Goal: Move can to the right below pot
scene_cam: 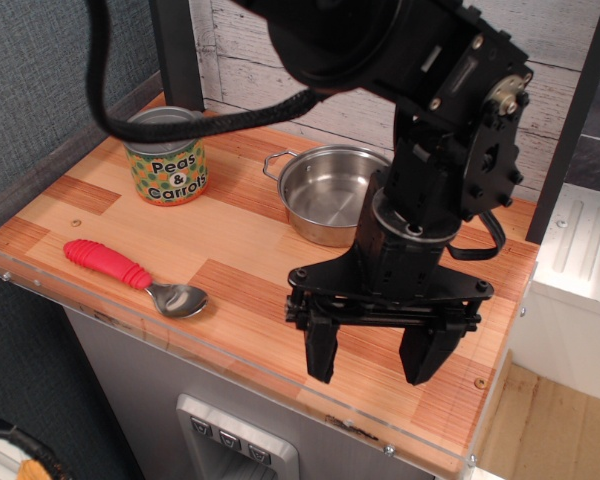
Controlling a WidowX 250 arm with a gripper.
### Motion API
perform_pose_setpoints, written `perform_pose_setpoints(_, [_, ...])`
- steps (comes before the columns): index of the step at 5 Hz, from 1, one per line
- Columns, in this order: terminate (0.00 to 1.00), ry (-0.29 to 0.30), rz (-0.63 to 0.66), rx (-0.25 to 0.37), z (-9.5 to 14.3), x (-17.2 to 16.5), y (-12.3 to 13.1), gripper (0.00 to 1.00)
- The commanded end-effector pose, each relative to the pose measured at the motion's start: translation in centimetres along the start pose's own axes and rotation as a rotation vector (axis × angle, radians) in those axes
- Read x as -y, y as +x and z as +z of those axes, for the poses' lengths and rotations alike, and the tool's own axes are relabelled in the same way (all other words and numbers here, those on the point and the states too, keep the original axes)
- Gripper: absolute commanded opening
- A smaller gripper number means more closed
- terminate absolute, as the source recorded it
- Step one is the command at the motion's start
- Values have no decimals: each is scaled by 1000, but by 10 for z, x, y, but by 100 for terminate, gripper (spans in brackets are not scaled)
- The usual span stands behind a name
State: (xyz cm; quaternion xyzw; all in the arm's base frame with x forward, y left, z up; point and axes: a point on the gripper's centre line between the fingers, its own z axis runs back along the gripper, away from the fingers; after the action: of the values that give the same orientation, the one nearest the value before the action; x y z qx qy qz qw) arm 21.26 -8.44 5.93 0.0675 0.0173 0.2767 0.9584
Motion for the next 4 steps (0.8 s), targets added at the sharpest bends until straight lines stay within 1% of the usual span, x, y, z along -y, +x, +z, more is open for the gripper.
perform_pose_setpoints(1, [0,0,0,0,0,0,0,100])
perform_pose_setpoints(2, [0,8,68,3,2,-19,21,100])
perform_pose_setpoints(4, [0,-9,221,72,18,-62,64,100])
